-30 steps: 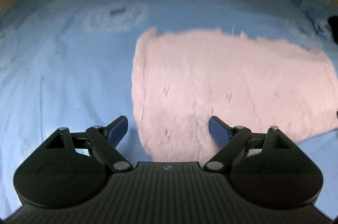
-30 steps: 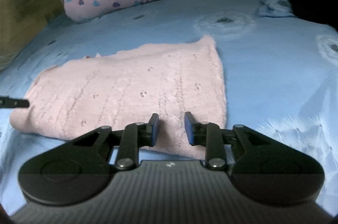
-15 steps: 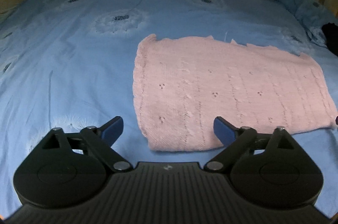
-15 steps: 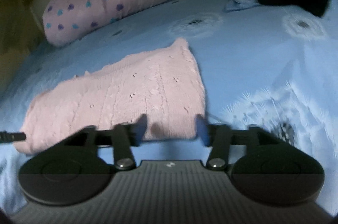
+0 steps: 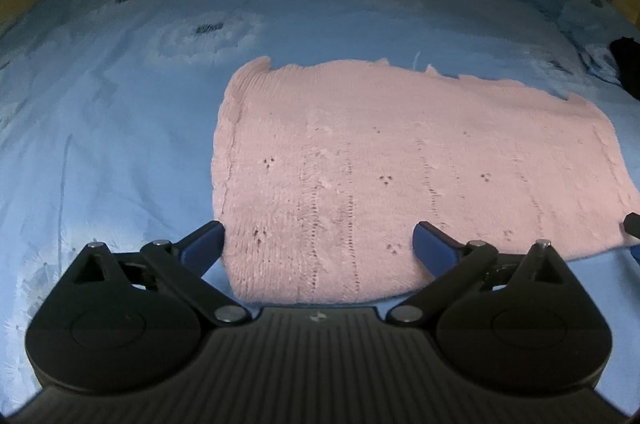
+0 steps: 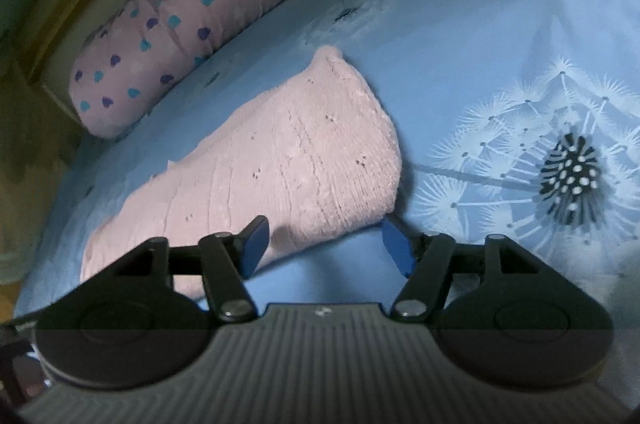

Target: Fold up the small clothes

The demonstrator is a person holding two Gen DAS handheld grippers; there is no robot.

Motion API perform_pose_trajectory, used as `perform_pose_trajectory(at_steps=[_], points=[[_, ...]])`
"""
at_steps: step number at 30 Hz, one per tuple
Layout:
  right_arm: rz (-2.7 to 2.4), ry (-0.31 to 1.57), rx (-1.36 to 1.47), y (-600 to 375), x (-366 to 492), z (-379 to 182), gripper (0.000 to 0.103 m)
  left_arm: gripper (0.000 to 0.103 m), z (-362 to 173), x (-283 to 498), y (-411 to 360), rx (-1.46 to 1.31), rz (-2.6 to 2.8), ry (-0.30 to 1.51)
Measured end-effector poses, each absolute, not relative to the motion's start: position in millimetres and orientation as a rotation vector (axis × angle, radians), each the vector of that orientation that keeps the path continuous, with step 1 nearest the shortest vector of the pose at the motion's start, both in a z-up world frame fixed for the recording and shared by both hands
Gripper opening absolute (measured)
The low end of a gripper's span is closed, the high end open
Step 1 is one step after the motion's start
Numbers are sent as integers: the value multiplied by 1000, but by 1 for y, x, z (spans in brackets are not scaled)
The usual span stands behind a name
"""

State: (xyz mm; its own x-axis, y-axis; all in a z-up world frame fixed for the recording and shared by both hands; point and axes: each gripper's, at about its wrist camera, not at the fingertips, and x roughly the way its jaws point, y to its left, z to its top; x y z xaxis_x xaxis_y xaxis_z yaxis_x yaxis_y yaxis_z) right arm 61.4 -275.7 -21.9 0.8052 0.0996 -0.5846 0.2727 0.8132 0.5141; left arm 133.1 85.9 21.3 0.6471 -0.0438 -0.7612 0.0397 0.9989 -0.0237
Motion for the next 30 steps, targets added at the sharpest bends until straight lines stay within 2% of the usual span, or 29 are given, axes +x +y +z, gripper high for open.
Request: perform_pose_trajectory(at_steps=[5, 15, 19, 25, 30], points=[[-108, 615, 602, -272, 72, -27, 70, 103, -1, 145, 98, -103, -21, 957], [-103, 599, 584, -273, 81, -32, 71, 103, -8, 140, 104, -134, -48, 908], [-93, 596, 596, -272, 82, -33, 77, 103, -10, 137, 102, -130, -47, 897], [-84, 593, 635, -275, 80, -32, 79, 103, 1, 137, 107, -162, -49, 915], [-84, 544, 812, -277, 62, -27, 79, 103, 27, 135, 112, -110, -31, 838]])
